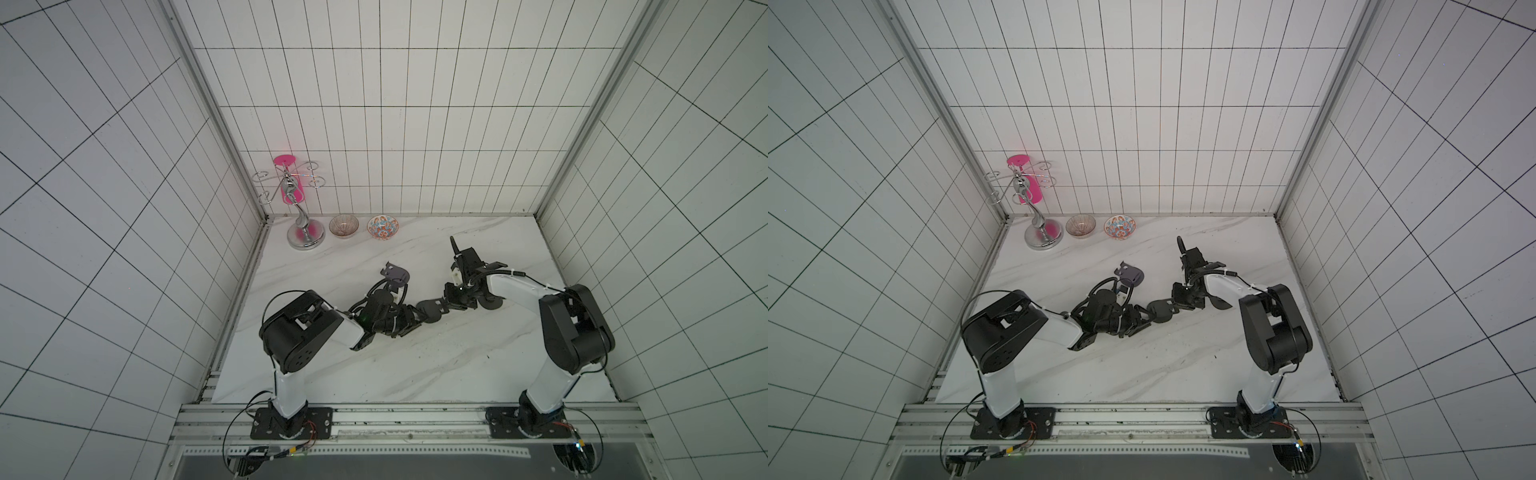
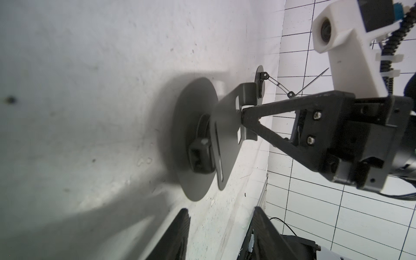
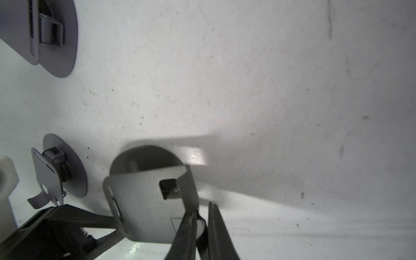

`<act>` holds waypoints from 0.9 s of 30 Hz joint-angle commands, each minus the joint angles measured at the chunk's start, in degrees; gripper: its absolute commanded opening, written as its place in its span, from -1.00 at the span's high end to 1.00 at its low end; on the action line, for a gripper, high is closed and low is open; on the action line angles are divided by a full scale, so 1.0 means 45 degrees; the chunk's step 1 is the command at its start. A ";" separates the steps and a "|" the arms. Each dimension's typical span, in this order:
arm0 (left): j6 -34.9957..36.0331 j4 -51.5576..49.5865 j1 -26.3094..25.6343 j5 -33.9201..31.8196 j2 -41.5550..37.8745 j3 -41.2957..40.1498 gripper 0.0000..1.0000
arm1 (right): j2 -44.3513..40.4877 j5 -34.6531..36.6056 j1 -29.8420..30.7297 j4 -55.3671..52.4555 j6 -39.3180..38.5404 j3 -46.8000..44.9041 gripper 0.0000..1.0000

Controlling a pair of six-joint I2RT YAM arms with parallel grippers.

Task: Open the phone stand
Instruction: Pick up the phone stand at the center of the board.

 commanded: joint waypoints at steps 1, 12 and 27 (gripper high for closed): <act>0.0064 0.0392 -0.0070 0.0021 0.0353 0.0490 0.08 | 0.0316 -0.0019 0.0052 -0.0071 -0.0046 -0.0183 0.83; 0.1654 -0.1953 0.0666 0.0531 -0.0624 0.0909 0.12 | 0.0204 0.0471 0.0043 -0.0501 -0.0408 -0.0094 0.92; 0.3854 -0.5392 0.1503 0.1514 -0.1338 0.3184 0.08 | -0.0358 0.2160 0.0211 -0.1169 -0.0998 0.0191 1.00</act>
